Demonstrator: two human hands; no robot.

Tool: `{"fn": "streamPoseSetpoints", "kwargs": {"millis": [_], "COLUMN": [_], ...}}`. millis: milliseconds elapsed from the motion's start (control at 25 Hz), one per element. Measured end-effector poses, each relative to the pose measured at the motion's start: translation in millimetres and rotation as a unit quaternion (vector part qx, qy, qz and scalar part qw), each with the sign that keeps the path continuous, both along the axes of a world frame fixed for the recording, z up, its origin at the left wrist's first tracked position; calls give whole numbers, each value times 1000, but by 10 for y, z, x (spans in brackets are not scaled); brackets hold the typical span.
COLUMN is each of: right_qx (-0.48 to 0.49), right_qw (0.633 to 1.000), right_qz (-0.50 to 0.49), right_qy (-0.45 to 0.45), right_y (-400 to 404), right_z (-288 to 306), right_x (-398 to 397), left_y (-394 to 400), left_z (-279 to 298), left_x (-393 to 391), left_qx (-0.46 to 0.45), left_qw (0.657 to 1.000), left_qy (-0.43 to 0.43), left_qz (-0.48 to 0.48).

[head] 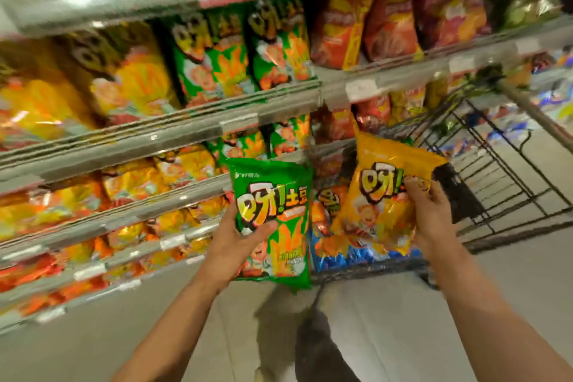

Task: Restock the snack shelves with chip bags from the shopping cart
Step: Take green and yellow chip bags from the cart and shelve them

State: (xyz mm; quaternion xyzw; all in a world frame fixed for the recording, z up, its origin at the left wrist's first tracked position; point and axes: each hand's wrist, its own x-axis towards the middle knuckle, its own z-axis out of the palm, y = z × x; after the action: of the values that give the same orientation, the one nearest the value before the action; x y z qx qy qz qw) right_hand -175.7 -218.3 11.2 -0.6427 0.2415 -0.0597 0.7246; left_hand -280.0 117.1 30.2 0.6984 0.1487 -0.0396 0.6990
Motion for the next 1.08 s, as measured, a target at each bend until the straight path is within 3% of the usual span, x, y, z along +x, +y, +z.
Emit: {"fn": "streamPoseSetpoints", "kwargs": {"millis": [240,400,560,800,920,1080], "right_qx": [51,59,54,-6,-35,-2], "right_qw": [985,961,938,889,895,900], "right_qz": [161,270,342,458,441,421], "right_qy": [-31,-28,19,-8,-51,-111], "right_y": [678,912,795,233,-29,-187], "right_z": [640,962,1297,1684,1843,2142], "right_x": [-330,-486,-548,-649,-670,-520], "left_y": [280,298,90,-481,-698,-772], "left_z": [354,582,808,1042,1224,1542], "left_x": [-512,-879,-1090,-1111,-1045,-802], "left_qx": [-2,45,33,-3,-5,33], "left_qw": [994,990,986,984,984,977], "left_qy": [-50,-65,-76,-90,-103,-146], "left_qz": [96,117,146,152,144,149]}}
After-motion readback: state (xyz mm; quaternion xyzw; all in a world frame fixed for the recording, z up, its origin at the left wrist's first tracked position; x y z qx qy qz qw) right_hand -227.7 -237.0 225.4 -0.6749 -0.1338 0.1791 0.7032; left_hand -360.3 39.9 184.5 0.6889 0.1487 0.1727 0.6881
